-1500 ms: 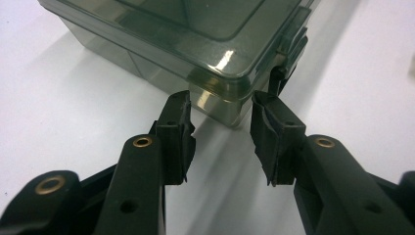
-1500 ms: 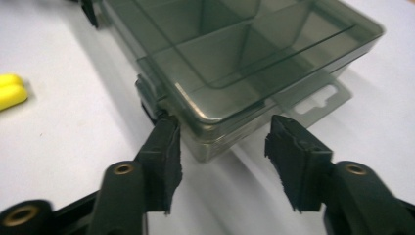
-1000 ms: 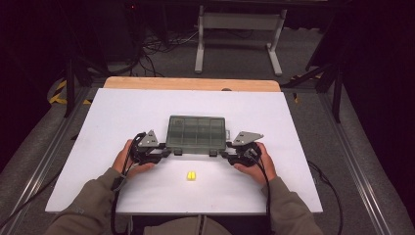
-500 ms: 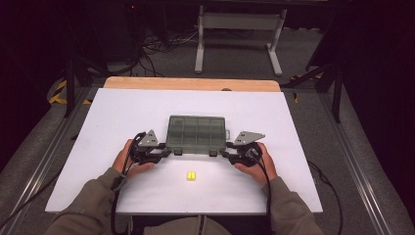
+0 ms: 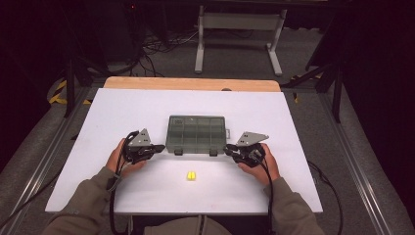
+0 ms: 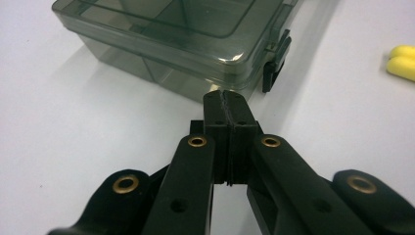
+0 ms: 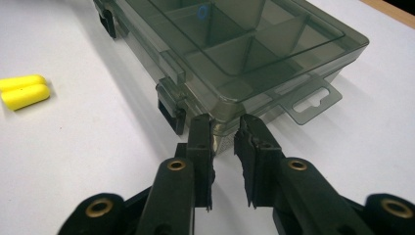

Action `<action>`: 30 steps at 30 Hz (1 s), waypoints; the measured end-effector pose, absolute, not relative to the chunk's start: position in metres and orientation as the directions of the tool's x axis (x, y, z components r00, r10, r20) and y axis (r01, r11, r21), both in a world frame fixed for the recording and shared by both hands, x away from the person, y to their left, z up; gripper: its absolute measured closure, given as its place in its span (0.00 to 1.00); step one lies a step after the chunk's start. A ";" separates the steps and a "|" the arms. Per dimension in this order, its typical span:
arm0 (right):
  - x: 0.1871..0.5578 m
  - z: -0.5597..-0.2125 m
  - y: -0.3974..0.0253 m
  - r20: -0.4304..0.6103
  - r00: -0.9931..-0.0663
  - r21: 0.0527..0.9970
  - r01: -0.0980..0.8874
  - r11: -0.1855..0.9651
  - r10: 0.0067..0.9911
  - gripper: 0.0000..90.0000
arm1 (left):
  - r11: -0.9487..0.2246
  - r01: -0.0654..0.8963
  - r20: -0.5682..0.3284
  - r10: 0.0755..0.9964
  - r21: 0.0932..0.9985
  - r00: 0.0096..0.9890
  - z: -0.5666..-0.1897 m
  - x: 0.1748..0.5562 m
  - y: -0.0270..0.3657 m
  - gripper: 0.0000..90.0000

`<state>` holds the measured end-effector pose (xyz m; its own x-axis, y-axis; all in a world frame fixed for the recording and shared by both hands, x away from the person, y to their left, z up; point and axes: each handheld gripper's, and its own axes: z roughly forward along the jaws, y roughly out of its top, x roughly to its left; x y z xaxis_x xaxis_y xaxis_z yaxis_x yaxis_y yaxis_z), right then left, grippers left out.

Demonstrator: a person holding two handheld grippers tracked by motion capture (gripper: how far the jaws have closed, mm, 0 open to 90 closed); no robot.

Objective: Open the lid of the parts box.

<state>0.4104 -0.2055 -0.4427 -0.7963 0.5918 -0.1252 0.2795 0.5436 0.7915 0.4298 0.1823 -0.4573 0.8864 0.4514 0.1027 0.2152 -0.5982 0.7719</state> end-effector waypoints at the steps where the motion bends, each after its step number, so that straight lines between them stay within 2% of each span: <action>1: 0.410 -0.442 -0.206 -0.129 -0.795 0.792 0.277 0.544 0.593 0.86 | -0.603 0.216 0.108 0.454 0.768 0.885 -0.458 0.429 0.181 1.00; 6: 0.409 -0.440 -0.205 -0.141 -0.793 0.807 0.255 0.532 0.593 0.93 | -0.595 0.212 0.119 0.467 0.775 0.876 -0.458 0.430 0.180 1.00; 10: 0.408 -0.440 -0.205 -0.144 -0.794 0.810 0.248 0.531 0.591 0.94 | -0.587 0.199 0.128 0.468 0.785 0.875 -0.456 0.429 0.181 1.00; 13: 0.407 -0.439 -0.206 -0.163 -0.788 0.819 0.228 0.527 0.594 1.00 | -0.567 0.176 0.141 0.470 0.805 0.871 -0.453 0.427 0.180 1.00; 18: 0.407 -0.438 -0.206 -0.178 -0.774 0.830 0.213 0.515 0.607 1.00 | -0.541 0.157 0.148 0.476 0.826 0.867 -0.452 0.427 0.178 1.00; 21: 0.406 -0.439 -0.204 -0.209 -0.758 0.830 0.197 0.522 0.618 1.00 | -0.510 0.158 0.140 0.496 0.846 0.857 -0.451 0.427 0.179 0.96; 26: 0.409 -0.440 -0.205 -0.219 -0.732 0.847 0.186 0.498 0.645 0.93 | -0.488 0.151 0.143 0.514 0.860 0.846 -0.450 0.427 0.179 0.93; 27: 0.411 -0.441 -0.206 -0.230 -0.705 0.856 0.182 0.485 0.671 0.86 | -0.482 0.154 0.144 0.525 0.862 0.839 -0.451 0.428 0.179 0.92; 30: 0.413 -0.441 -0.206 -0.243 -0.693 0.859 0.172 0.482 0.679 0.79 | -0.474 0.153 0.150 0.542 0.867 0.827 -0.451 0.429 0.179 0.90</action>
